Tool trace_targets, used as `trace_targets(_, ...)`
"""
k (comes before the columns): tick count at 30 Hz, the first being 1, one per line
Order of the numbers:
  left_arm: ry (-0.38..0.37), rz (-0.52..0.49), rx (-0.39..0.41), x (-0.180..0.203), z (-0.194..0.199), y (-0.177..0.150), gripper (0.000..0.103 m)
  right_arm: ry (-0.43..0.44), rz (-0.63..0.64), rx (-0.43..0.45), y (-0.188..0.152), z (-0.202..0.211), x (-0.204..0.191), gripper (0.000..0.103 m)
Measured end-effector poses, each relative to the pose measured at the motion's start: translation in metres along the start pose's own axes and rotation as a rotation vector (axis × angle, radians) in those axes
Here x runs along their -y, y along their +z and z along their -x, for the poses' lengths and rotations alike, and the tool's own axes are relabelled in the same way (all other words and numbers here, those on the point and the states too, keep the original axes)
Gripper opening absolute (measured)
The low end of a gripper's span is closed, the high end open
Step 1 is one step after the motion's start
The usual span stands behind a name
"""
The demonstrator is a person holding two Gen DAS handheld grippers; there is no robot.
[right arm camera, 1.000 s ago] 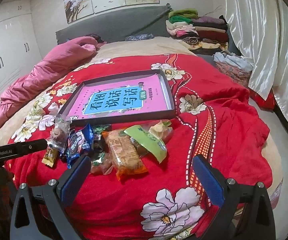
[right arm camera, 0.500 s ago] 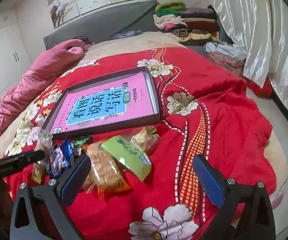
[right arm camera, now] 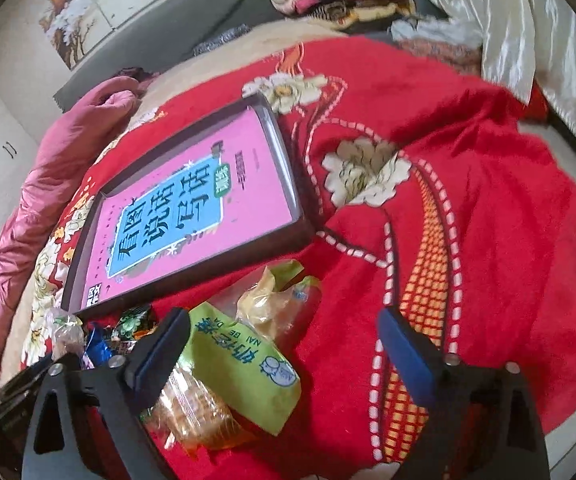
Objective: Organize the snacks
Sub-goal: 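Grasp the clear candy bag with the left tool while the right tool grasps the green packet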
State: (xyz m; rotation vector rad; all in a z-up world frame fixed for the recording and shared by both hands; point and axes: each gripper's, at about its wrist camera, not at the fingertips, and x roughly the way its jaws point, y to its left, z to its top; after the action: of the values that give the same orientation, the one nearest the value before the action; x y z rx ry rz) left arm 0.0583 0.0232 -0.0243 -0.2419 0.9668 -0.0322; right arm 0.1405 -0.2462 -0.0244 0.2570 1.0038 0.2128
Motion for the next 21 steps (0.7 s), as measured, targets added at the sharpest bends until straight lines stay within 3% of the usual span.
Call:
trace_targets(9,0.002,-0.002,-0.003,0.001,-0.005,0.002,0.056,0.048,0.046,-0.034,0.002,-0.023,-0.013,0.060)
trace_targets(12,0.002,-0.005,-0.007,0.001,-0.007,0.003,0.053,0.074,0.042,-0.032,0.003,-0.027,-0.010,0.057)
trace_targets(17,0.002,-0.005,-0.014,-0.002,-0.010,0.006,0.040,0.100,0.051,0.006,0.001,-0.017,-0.003,0.049)
trace_targets(21,-0.020,0.014,-0.020,-0.008,-0.008,0.007,0.038,0.102,0.072,0.031,0.000,-0.006,-0.003,0.045)
